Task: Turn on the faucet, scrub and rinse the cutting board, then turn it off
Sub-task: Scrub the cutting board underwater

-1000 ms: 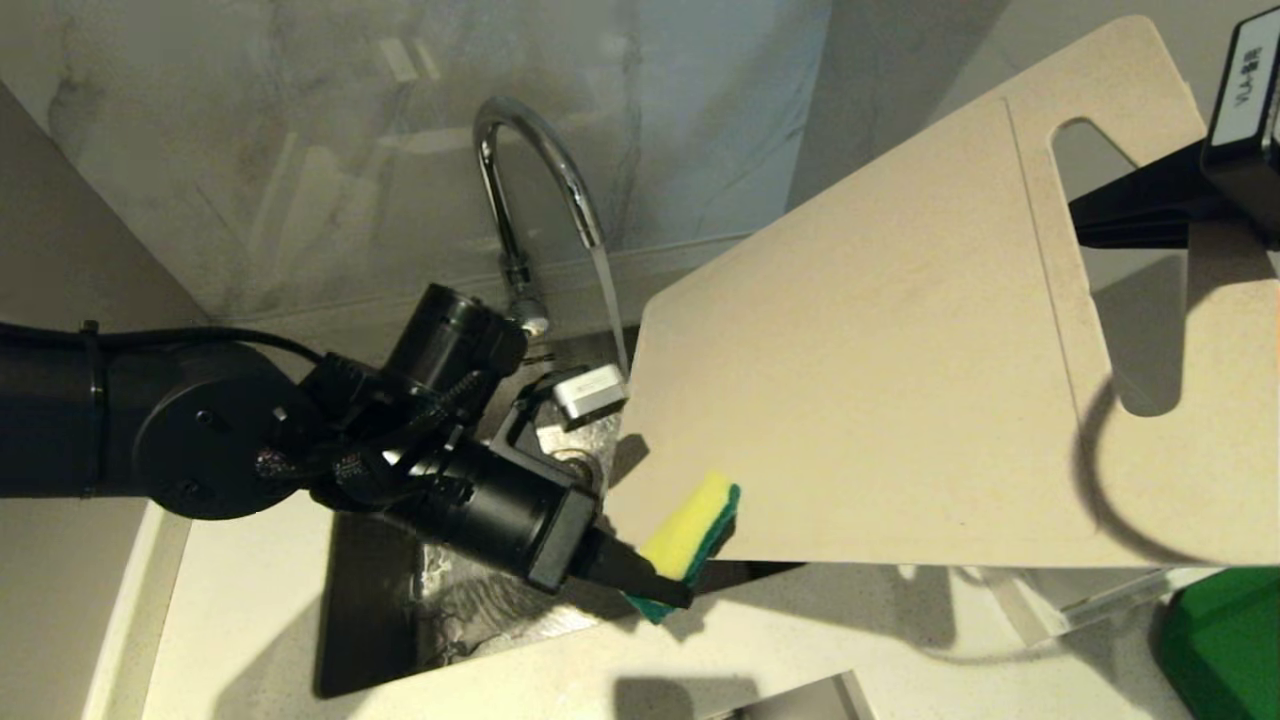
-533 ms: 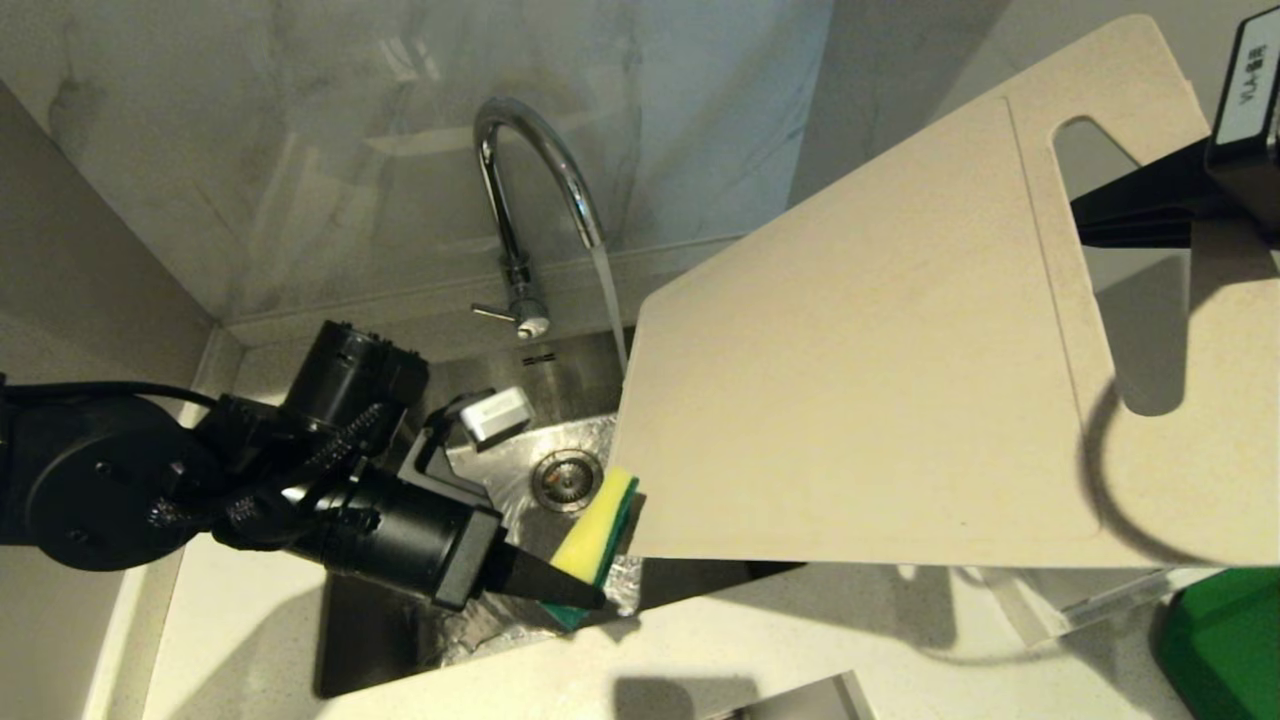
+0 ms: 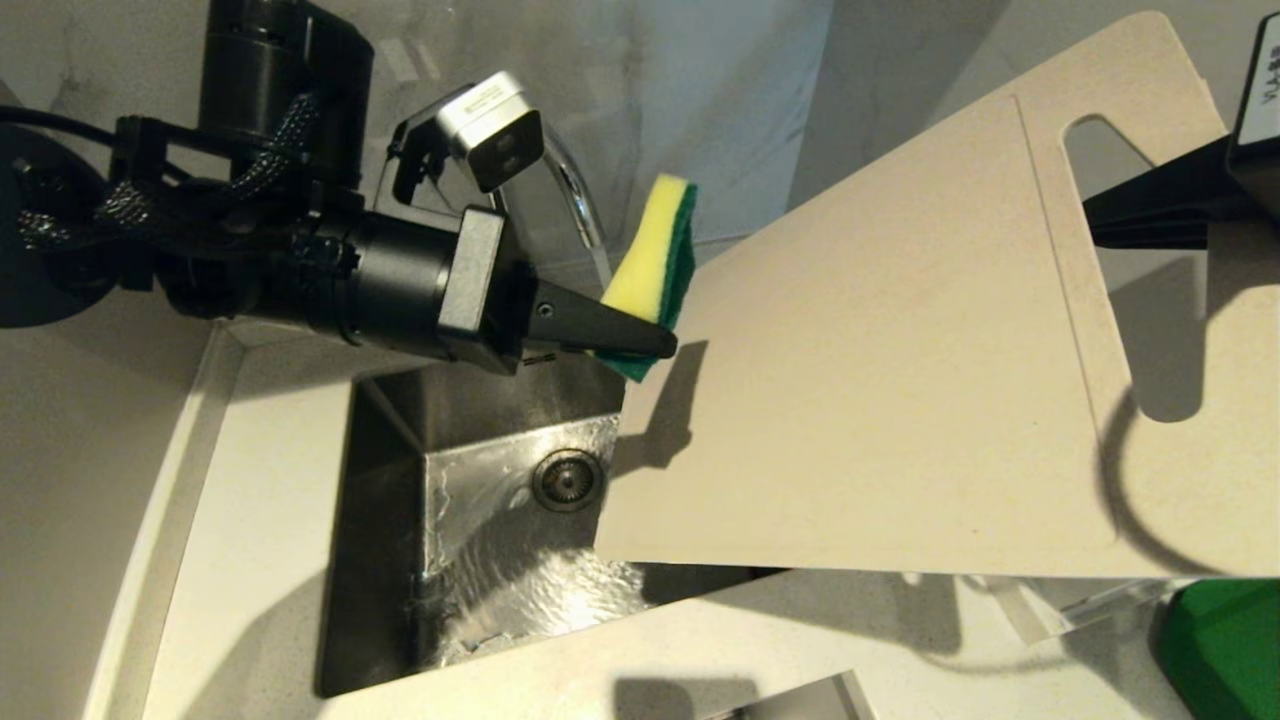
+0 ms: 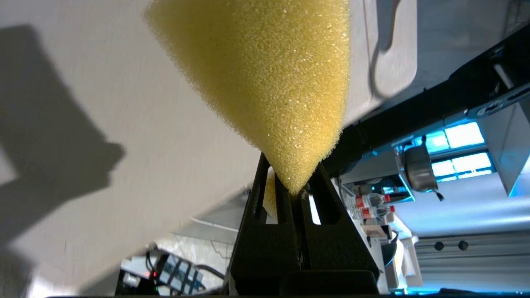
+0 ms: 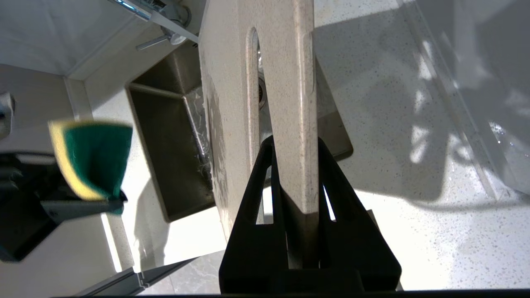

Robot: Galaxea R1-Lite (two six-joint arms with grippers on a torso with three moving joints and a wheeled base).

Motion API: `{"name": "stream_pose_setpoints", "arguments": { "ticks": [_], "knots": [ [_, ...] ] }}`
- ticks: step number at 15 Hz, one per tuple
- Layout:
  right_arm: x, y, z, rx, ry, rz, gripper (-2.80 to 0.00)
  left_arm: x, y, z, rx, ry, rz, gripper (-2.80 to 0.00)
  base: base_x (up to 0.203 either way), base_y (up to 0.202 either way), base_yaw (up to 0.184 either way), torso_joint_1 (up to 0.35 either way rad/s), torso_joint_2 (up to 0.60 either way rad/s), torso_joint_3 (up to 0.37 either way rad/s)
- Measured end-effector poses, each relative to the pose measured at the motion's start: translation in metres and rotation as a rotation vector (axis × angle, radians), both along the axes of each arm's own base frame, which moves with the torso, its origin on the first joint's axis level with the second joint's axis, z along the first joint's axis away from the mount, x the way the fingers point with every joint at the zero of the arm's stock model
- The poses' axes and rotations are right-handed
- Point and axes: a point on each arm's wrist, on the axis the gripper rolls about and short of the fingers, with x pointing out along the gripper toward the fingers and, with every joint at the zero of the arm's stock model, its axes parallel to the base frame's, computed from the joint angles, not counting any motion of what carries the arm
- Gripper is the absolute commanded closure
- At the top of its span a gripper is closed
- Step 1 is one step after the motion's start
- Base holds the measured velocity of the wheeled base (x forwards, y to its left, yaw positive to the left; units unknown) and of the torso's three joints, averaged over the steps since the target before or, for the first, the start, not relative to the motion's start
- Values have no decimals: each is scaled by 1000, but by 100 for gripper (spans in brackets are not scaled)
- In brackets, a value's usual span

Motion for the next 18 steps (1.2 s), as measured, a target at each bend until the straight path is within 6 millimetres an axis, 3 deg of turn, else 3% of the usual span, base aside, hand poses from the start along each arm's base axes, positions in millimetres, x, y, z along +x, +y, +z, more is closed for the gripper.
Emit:
{"name": "stream_pose_setpoints", "arguments": {
  "ticks": [5,9,12,18],
  "knots": [
    [0,0,-1,0,2,2,0,8,-57,-16,11,38,-99,0,0,0,0,0,0,0],
    [0,0,-1,0,2,2,0,14,-70,-43,63,93,-111,0,0,0,0,0,0,0],
    [1,1,-1,0,5,1,0,24,-58,-62,106,143,-69,0,0,0,0,0,0,0],
    [5,3,-2,-3,9,3,0,55,-5,-83,111,170,80,0,0,0,0,0,0,0]
  ]
}}
